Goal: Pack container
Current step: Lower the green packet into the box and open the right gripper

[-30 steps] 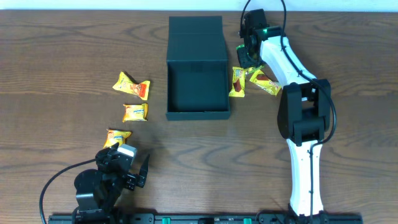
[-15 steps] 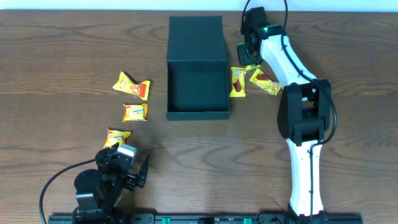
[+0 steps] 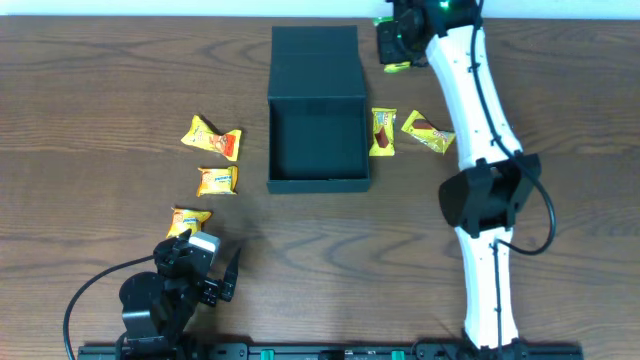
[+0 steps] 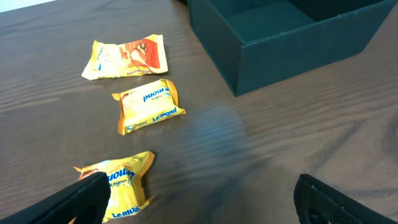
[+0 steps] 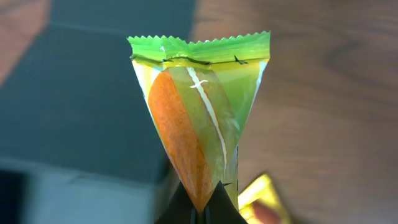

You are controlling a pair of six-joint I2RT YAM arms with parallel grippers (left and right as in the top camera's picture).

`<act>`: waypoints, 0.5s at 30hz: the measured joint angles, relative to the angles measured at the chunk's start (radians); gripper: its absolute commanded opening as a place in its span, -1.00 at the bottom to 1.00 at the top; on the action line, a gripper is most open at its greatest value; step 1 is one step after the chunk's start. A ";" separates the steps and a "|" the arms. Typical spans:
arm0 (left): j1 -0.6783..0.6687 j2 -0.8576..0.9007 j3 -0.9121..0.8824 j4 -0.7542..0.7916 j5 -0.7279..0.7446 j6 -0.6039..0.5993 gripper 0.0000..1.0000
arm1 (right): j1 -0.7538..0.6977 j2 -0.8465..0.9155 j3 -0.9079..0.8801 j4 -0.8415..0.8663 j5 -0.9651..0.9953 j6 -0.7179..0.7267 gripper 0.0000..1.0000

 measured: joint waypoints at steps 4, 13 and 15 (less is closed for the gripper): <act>0.000 0.000 0.000 0.000 0.000 0.000 0.91 | 0.095 -0.002 0.006 -0.100 -0.037 0.040 -0.97; 0.000 0.000 0.000 0.000 0.000 0.000 0.91 | 0.214 -0.002 0.005 -0.137 -0.055 0.121 -0.93; 0.000 0.000 0.000 0.000 0.000 0.000 0.91 | 0.220 -0.002 -0.003 -0.137 -0.055 0.149 -0.93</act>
